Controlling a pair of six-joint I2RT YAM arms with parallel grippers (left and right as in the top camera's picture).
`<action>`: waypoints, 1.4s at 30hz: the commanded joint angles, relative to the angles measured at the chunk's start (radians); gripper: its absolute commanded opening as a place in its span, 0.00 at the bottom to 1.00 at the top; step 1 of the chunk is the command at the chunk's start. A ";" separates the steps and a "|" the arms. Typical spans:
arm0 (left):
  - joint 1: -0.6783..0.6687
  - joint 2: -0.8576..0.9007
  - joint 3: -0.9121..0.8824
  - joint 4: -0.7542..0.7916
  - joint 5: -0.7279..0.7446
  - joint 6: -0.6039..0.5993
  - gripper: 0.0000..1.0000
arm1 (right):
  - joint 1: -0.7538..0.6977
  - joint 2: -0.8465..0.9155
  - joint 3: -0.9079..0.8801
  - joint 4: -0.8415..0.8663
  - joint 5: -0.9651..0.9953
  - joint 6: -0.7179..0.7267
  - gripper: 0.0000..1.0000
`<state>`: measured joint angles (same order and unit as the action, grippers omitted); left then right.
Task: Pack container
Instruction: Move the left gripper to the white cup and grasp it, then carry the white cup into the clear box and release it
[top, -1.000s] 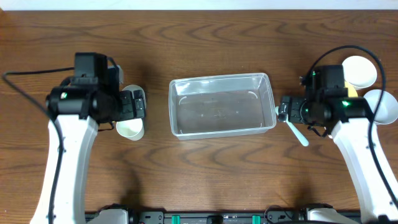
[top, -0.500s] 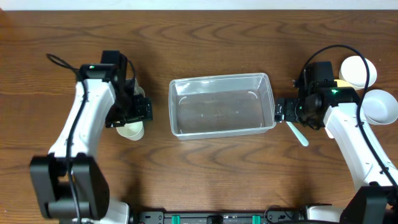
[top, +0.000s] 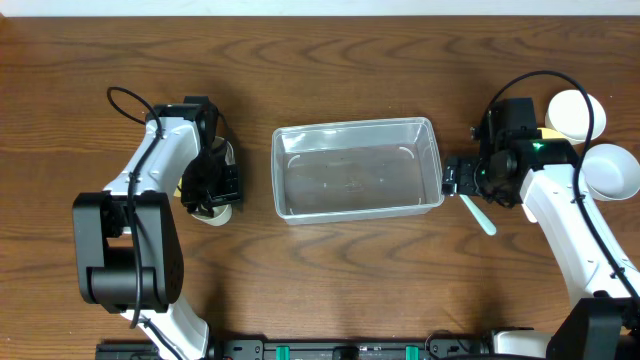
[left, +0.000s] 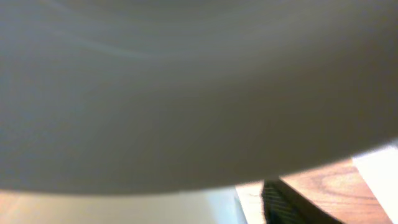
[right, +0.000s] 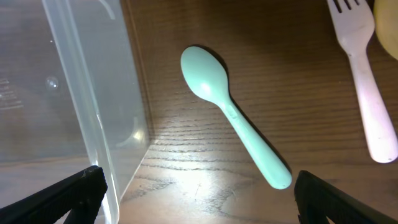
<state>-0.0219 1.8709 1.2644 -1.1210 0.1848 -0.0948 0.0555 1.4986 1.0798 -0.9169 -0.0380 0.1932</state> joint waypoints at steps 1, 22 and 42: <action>-0.002 -0.008 -0.005 -0.003 0.006 0.003 0.43 | -0.004 0.002 0.006 0.005 0.067 -0.014 0.98; -0.140 -0.364 0.154 -0.077 0.006 -0.024 0.06 | -0.132 -0.264 0.007 0.036 0.132 -0.003 0.99; -0.543 -0.024 0.265 0.143 -0.125 -0.016 0.06 | -0.187 -0.262 0.006 0.022 0.127 0.004 0.99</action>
<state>-0.5682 1.7859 1.5238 -0.9749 0.0834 -0.1081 -0.1211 1.2423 1.0798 -0.8940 0.0830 0.1936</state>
